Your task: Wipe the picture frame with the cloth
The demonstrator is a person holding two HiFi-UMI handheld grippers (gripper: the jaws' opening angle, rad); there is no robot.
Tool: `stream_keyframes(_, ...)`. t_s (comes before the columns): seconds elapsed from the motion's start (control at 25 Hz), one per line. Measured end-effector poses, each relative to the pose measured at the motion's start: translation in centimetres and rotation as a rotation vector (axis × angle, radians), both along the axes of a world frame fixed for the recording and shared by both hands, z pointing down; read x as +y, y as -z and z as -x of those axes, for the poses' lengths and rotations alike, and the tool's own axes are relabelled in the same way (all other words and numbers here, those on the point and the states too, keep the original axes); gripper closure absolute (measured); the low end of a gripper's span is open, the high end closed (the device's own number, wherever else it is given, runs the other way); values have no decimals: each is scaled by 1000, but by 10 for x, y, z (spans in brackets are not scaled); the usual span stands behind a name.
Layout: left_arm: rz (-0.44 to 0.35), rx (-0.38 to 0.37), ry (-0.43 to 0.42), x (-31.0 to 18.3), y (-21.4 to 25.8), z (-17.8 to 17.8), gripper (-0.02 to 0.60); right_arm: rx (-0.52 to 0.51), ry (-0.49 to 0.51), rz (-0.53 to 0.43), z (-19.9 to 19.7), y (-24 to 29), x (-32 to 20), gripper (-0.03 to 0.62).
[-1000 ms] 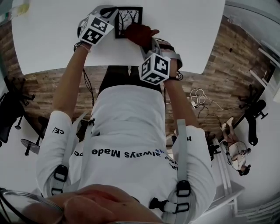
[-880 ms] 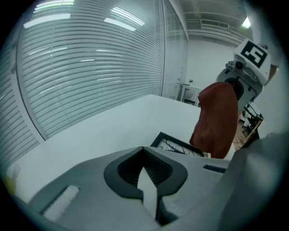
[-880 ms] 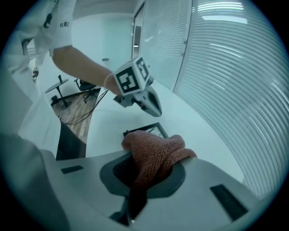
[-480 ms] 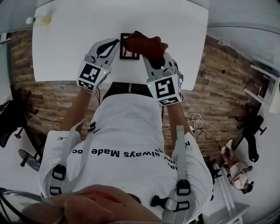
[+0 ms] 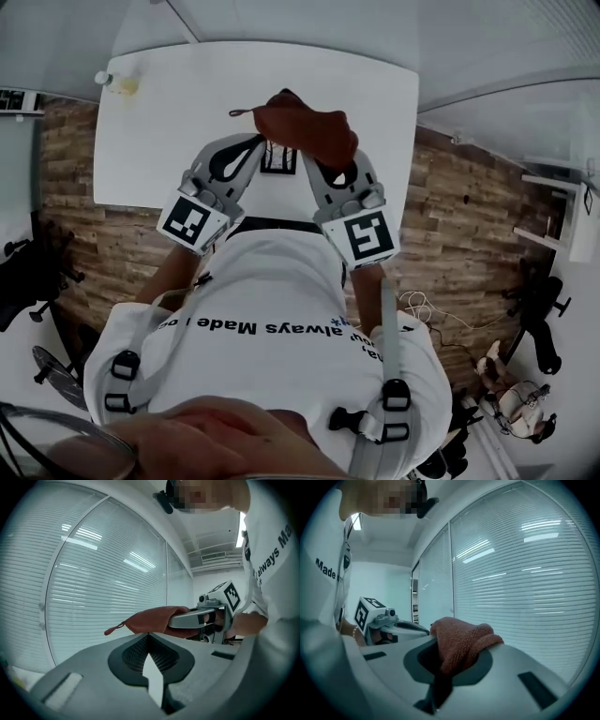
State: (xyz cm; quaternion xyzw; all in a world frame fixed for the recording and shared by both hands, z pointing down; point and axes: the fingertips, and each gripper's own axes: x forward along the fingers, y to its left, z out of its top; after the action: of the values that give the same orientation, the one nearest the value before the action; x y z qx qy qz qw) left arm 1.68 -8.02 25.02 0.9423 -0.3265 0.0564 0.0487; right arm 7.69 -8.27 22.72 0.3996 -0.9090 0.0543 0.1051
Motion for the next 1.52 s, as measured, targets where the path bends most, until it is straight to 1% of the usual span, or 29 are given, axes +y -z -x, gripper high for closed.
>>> stream_keyframes(0.12, -23, 34, 13, 5, 24, 0, 580, -28, 13, -40, 4, 22, 5, 574)
stream_keyframes(0.32, -55, 69, 29, 19, 52, -2, 580, -64, 21, -70, 10, 44, 17, 573)
stream_keyframes(0.4, -53, 92, 36, 21, 59, -3, 580, -78, 20, -77, 12, 48, 19, 574)
stream_keyframes(0.6, -63, 118, 33, 24, 67, -5, 580, -102, 11, -99, 14, 60, 25, 574)
stream_keyframes(0.8, -100, 107, 12, 27, 69, -9, 580, -105, 3, -115, 13, 66, 29, 574)
stream_keyframes(1.52, -110, 120, 2, 28, 70, -7, 580, -99, 2, -129, 15, 72, 33, 574)
